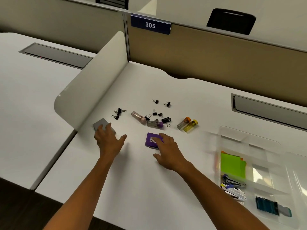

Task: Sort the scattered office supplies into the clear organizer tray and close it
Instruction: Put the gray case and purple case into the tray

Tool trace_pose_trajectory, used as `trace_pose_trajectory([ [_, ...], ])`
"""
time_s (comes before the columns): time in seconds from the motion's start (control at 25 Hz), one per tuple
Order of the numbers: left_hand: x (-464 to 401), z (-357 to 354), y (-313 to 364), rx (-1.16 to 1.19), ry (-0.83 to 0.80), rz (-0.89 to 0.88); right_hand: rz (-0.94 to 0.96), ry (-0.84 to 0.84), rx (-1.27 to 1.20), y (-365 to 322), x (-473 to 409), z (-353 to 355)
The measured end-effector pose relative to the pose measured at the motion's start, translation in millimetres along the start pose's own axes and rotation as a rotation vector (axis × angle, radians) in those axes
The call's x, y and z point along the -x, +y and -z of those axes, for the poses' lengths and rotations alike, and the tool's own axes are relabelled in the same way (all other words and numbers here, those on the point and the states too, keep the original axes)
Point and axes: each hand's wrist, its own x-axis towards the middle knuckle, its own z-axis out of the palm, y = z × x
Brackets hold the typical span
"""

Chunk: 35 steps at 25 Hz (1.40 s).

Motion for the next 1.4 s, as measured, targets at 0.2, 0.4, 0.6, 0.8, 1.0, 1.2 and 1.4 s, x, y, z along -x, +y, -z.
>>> trace_pose_trajectory([
  [0.2,-30.1,-5.2,-1.3,-0.081,-0.04,0.142,-0.004,-0.073,0.149,1.0,-18.6,-4.1],
  [0.4,-46.5,-6.7,1.7,-0.216,-0.025,0.117,-0.036,-0.117,0.175,2.3,-29.1,-2.2],
  [0.6,-48.0,-9.7,2.8,-0.221,-0.061,0.115,-0.018,-0.077,0.181,1.8,-31.5,-2.5],
  [0.8,-46.9,-0.9,7.6,-0.191,-0.083,0.131,-0.028,-0.042,0.187,-0.1,-28.0,-0.3],
  [1.0,-45.3,1.5,9.4,-0.112,-0.029,0.188,-0.094,-0.093,0.122,4.8,-15.5,4.2],
  [1.2,-32.5,5.0,9.7,0.049,-0.036,0.248,-0.136,-0.052,0.053,7.7,-0.5,8.3],
  [1.4,2.3,2.8,9.4,0.181,0.002,0.202,-0.163,0.018,-0.133,8.7,16.1,16.0],
])
